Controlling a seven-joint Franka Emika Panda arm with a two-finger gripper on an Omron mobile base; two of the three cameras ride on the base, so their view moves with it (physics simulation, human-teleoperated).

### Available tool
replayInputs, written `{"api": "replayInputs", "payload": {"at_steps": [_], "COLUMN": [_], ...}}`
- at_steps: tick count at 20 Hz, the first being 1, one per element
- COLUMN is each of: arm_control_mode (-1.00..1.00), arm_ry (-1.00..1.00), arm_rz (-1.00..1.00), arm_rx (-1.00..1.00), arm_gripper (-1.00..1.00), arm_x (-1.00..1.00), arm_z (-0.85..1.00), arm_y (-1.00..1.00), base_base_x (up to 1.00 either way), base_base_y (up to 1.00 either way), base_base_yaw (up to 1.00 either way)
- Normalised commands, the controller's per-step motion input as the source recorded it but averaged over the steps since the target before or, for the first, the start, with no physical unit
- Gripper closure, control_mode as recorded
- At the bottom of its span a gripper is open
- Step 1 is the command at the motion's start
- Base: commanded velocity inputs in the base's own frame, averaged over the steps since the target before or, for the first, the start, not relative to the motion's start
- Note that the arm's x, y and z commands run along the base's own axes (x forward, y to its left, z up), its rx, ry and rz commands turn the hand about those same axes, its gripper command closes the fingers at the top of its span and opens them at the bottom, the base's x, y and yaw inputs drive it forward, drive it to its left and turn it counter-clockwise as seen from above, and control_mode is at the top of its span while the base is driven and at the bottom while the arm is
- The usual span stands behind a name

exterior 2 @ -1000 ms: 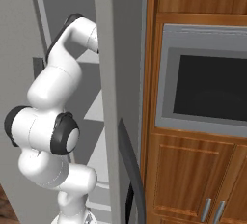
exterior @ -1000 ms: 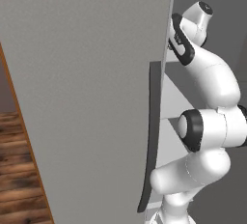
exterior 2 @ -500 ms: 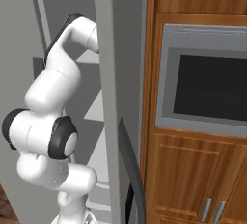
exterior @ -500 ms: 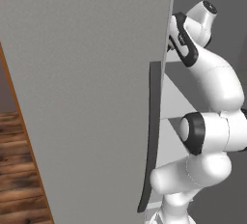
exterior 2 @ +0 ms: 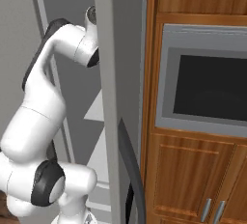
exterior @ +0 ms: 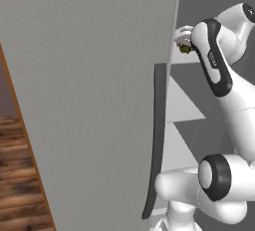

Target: Take the sweet potato and cucumber out of the freezer and place them in the tupperware container on the counter. Then put the tupperware containing the vegetables back in the freezer.

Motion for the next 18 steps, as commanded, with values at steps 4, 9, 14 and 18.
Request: {"api": "replayInputs", "payload": {"at_steps": [4, 9, 14, 18], "arm_control_mode": [-1.0, -1.0, -1.0, -1.0], "arm_ry": [-0.12, 0.01, 0.15, 0.24], "arm_rz": [-0.03, -0.07, -0.1, -0.08], "arm_rx": [0.0, 0.0, 0.0, 0.0], "arm_gripper": [1.0, 1.0, 1.0, 1.0], "arm_x": [-1.0, -1.0, -1.0, -1.0], "arm_z": [0.42, 0.47, 0.3, 0.05], "arm_y": [0.0, 0.0, 0.02, 0.16], "base_base_x": [0.0, 0.0, 0.0, 0.0], "base_base_y": [0.0, 0.0, 0.0, 0.0], "base_base_yaw": [0.0, 0.0, 0.0, 0.0]}}
